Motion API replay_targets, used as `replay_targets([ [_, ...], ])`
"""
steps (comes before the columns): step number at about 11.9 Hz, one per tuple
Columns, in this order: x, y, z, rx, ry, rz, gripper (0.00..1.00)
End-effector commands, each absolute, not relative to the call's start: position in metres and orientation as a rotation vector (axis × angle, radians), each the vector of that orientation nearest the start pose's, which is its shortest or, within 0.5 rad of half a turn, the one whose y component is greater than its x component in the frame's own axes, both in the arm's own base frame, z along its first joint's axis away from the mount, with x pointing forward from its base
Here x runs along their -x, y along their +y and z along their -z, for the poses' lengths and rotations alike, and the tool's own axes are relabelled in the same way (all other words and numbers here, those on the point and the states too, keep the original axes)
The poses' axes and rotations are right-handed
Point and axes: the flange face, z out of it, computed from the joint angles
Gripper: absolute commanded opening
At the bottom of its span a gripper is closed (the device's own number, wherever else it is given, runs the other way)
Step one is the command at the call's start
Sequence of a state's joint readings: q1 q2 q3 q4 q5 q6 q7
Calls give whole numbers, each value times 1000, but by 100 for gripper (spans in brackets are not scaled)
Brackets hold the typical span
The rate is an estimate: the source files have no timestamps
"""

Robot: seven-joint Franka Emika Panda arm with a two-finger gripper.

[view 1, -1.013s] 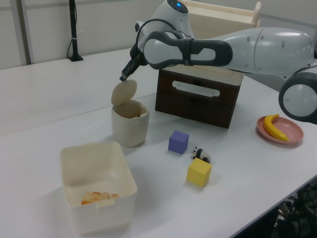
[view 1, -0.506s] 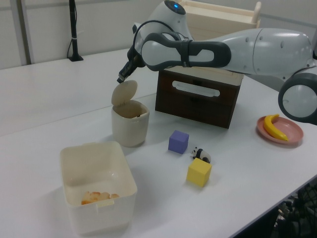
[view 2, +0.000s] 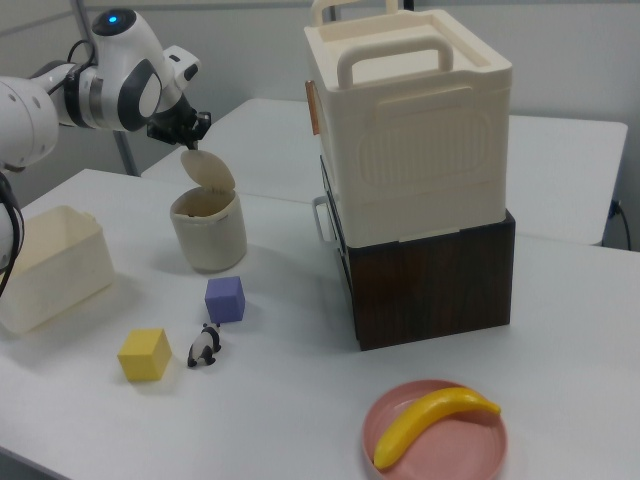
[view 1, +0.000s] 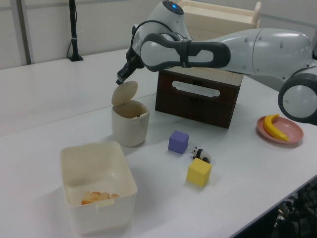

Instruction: Close the trash can

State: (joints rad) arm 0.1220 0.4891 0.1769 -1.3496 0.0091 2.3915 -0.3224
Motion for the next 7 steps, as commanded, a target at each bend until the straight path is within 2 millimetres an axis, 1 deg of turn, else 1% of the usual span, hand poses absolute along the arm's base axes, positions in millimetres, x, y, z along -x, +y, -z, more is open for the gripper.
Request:
replay_targets([
  [1, -716, 183, -511, 2849, -792, 814, 0],
  [6, -717, 174, -510, 2870, -781, 810, 0],
  [7, -718, 169, -506, 2886, -764, 786, 0],
])
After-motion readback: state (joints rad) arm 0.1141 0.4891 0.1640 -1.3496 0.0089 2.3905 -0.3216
